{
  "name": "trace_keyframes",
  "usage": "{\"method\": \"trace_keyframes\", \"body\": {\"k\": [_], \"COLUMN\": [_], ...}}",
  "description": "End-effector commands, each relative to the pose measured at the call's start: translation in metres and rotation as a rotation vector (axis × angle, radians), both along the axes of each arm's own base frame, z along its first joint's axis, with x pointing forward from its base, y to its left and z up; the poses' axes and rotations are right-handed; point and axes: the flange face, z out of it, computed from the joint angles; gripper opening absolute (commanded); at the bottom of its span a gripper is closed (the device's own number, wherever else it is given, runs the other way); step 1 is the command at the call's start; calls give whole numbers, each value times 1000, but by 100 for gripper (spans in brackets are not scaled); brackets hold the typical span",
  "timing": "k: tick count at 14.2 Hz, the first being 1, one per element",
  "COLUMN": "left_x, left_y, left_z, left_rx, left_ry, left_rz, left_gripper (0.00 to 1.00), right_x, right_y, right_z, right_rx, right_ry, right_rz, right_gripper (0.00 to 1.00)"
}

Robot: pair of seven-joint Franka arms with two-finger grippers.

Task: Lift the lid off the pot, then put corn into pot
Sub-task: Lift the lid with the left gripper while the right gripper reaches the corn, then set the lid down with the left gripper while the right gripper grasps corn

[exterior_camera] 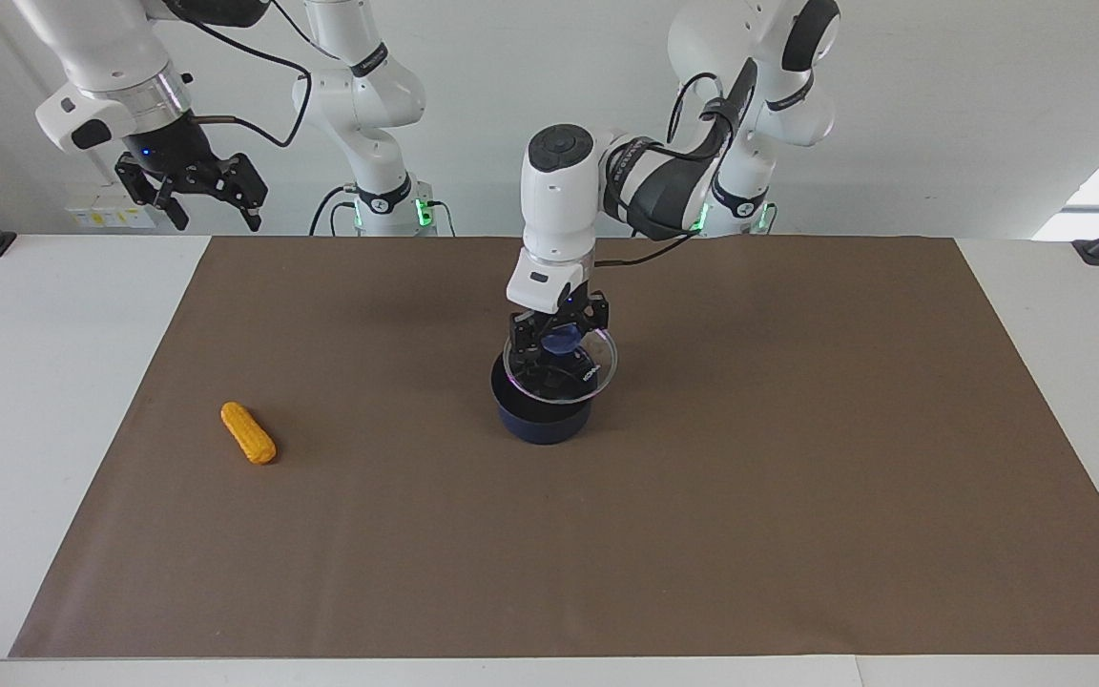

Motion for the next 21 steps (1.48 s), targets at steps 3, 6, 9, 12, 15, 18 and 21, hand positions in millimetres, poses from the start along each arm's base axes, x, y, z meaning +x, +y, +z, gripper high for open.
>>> {"method": "trace_keyframes", "body": {"k": [3,6,9,12,15,18,21], "left_x": [23,40,51,65,76,80,87], "left_y": [43,81,128,167,211,249,287], "left_z": [6,8,7,-1,-1,-6,-12], "left_rx": [41,55,67,73,58,49,38], "left_ry": [15,26,51,68,81,90,91], "left_rz": [-51,-96,-128,-158,-208,-247,-283], "left_gripper": [0,0,0,0,0,0,0], "right_x": [-6,-2,17,49,79,94,106], "right_y": [-4,-5,-10,-18,-41,-50,-61], "right_z": [-3,-14,-53,-111,-173,-224,-258], "right_rx": [8,7,-7,-22,-28,-38,-63], "right_ry": [-13,-16,-91,-98,-94,-79,-94], "right_rz": [-11,33,180,228,376,565,714], "right_gripper": [100,100,100,100,100,100,100]}}
